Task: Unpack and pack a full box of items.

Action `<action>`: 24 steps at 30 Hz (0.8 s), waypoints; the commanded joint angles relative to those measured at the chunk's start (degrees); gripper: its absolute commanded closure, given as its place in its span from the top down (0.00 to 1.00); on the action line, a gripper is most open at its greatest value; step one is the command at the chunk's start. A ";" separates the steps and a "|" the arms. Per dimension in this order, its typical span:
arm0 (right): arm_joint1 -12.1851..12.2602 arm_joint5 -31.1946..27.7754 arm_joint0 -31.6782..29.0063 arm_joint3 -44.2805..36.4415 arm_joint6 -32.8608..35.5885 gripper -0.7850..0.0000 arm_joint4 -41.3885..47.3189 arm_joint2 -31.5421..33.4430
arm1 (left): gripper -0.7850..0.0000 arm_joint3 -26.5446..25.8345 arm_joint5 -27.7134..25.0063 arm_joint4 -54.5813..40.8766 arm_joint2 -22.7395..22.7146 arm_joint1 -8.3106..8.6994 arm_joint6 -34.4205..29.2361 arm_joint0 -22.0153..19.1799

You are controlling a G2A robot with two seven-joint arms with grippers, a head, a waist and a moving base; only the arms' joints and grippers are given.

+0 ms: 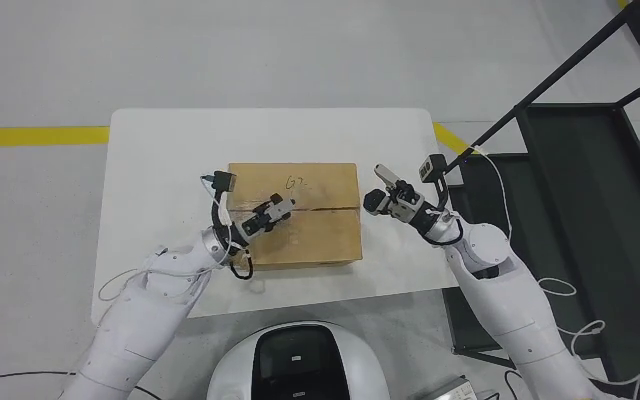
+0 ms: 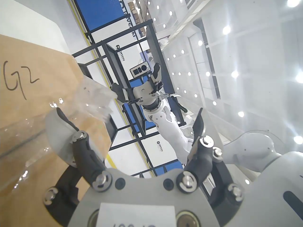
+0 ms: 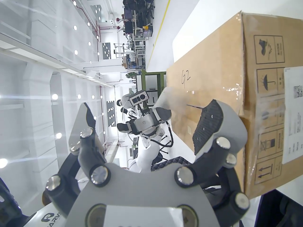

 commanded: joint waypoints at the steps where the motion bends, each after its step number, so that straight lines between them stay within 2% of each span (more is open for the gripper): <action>1: 0.01 0.17 0.13 -0.57 0.25 1.00 -0.44 0.19 | 1.00 -0.91 0.14 -1.70 -2.41 0.51 -1.18 1.14; 6: 0.12 0.09 0.06 -3.43 0.68 1.00 -2.40 1.12 | 1.00 -4.34 1.05 -7.41 -9.76 1.87 -3.33 5.08; 11: 0.09 -2.63 0.00 -6.34 1.61 1.00 -3.72 1.44 | 1.00 -7.01 1.43 -12.66 -17.53 3.02 -4.81 8.62; 15: -0.33 -4.16 1.11 -6.33 4.15 1.00 -2.88 -1.36 | 1.00 -7.31 1.58 -16.45 -24.03 3.77 -5.62 11.20; 21: -1.52 -5.13 5.02 -3.48 4.16 1.00 -1.29 -7.07 | 1.00 -4.52 2.01 -19.80 -28.85 4.21 -7.37 12.68; 24: -1.81 -5.02 5.98 -2.83 3.70 1.00 -1.31 -8.23 | 1.00 -2.95 2.17 -20.97 -29.57 4.23 -8.46 12.50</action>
